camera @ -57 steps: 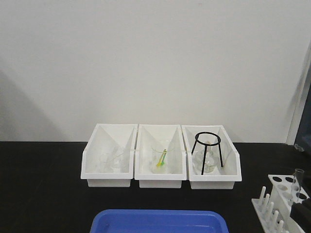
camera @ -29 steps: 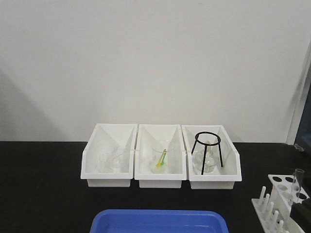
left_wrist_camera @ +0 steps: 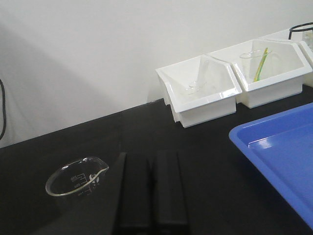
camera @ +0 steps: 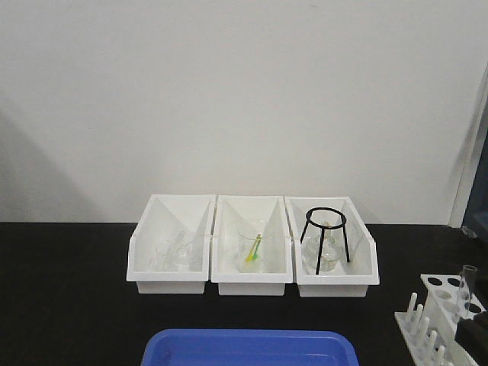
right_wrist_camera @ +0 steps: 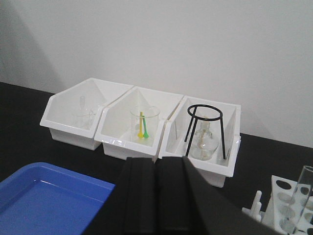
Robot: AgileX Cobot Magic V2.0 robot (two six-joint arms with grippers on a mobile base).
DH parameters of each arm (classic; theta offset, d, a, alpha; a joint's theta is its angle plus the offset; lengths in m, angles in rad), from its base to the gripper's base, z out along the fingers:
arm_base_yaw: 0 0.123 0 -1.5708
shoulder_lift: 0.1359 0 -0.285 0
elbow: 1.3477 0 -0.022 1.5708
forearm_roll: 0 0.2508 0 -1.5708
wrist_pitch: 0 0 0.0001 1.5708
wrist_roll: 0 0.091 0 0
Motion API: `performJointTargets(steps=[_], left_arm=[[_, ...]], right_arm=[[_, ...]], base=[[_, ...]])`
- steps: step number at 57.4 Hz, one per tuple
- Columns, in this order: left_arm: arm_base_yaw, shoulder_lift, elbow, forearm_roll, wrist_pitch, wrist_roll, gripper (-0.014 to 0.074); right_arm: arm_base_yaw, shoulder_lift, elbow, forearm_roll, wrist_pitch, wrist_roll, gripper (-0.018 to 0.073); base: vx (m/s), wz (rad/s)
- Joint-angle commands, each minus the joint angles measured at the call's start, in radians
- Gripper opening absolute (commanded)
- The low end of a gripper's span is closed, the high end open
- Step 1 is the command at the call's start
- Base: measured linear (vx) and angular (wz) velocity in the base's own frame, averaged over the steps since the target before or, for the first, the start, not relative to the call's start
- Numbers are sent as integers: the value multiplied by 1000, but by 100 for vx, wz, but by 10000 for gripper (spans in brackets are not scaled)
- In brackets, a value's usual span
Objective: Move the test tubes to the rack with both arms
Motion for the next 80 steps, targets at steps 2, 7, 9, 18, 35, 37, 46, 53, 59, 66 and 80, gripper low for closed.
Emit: performJointTargets(steps=[2, 7, 9, 18, 35, 37, 46, 53, 59, 66, 80], left_arm=[[-5, -19, 27, -12, -82, -2, -21], [-5, -19, 27, -12, -82, -2, -21], [-5, -19, 27, -12, -82, -2, -21], [-5, -19, 27, -12, -82, -2, -21], [-5, -19, 27, -12, -82, -2, -21], [-5, -19, 27, -12, -82, -2, -21], [-5, -19, 27, -12, -82, -2, -21], [-5, -19, 27, -12, -82, -2, -21], [-5, -19, 27, -12, -82, -2, -21], [-5, -19, 27, -12, -82, -2, -21], [-5, -19, 27, -12, -82, -2, -21]], right_arm=[[-1, 1, -31, -3, -76, -8, -8], [-1, 1, -31, -3, -76, -8, -8], [-1, 1, -31, -3, -76, -8, -8], [-1, 1, -31, -3, -76, -8, -8], [-1, 1, -31, -23, -74, -15, -8], [-1, 1, -31, -34, -69, -15, -8], [-6, -29, 5, 18, -67, -22, -8], [-59, -103, 112, 156, -71, -58, -8], [-143, -185, 216, 250, -77, -114, -8], [-227, -297, 323, 270, -76, -196, -8], [-291, -598, 454, 276, -32, -291, -8]], base=[[0, 0], [0, 0], [0, 0], [0, 0], [0, 0], [0, 0], [0, 0], [0, 0], [0, 0], [0, 0], [0, 0]])
